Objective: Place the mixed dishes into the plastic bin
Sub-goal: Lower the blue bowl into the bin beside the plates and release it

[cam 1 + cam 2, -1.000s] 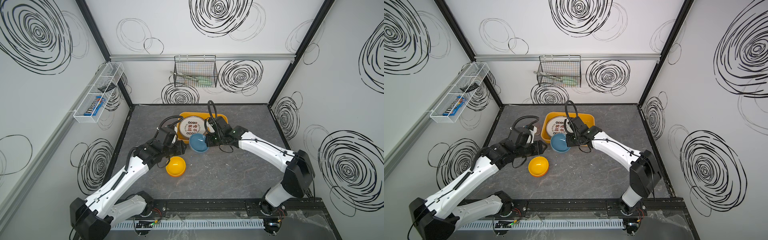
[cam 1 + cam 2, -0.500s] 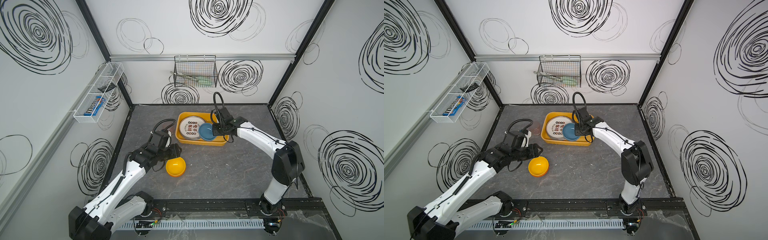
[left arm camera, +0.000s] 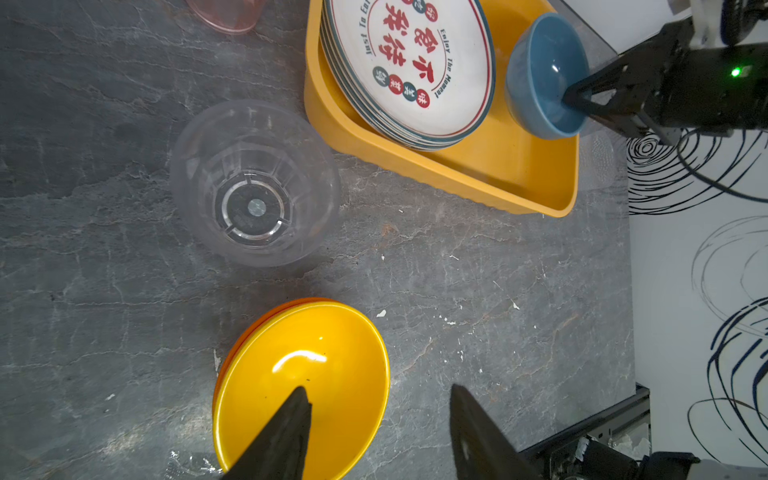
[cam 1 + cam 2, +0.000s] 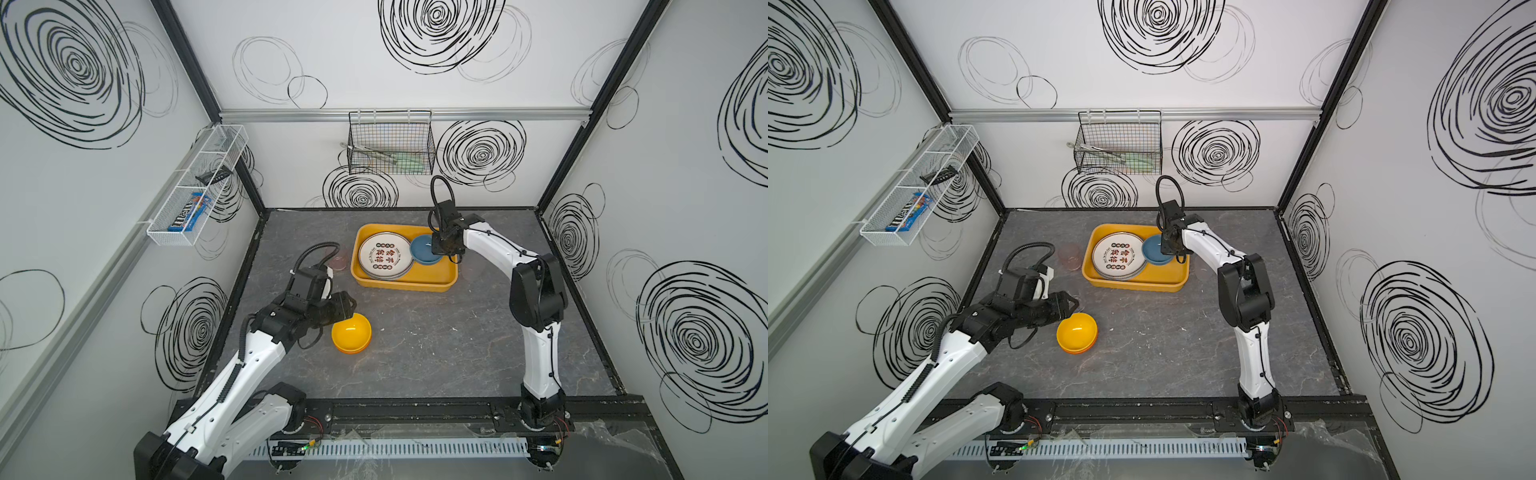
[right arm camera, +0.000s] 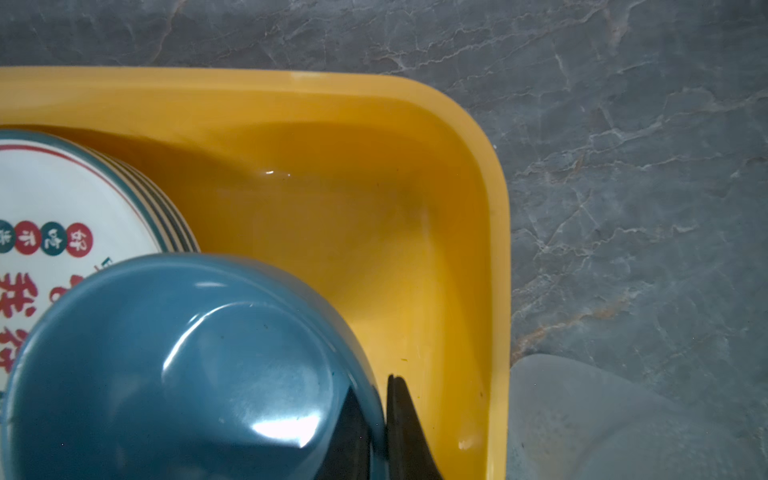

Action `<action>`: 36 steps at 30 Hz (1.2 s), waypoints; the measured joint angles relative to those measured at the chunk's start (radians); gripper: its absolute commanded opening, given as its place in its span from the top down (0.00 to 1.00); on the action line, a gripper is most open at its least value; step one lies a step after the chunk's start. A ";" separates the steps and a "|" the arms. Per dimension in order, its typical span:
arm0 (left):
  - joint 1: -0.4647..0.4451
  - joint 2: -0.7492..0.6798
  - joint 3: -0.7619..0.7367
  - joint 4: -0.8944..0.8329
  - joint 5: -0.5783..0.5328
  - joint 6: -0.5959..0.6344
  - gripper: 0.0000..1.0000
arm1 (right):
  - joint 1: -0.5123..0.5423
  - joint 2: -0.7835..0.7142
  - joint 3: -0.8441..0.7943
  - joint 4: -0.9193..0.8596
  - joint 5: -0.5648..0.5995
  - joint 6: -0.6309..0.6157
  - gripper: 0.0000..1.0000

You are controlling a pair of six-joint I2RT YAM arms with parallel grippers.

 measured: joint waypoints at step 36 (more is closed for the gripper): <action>0.026 -0.013 -0.040 -0.023 0.011 0.001 0.42 | -0.058 0.227 0.237 -0.058 0.033 0.024 0.91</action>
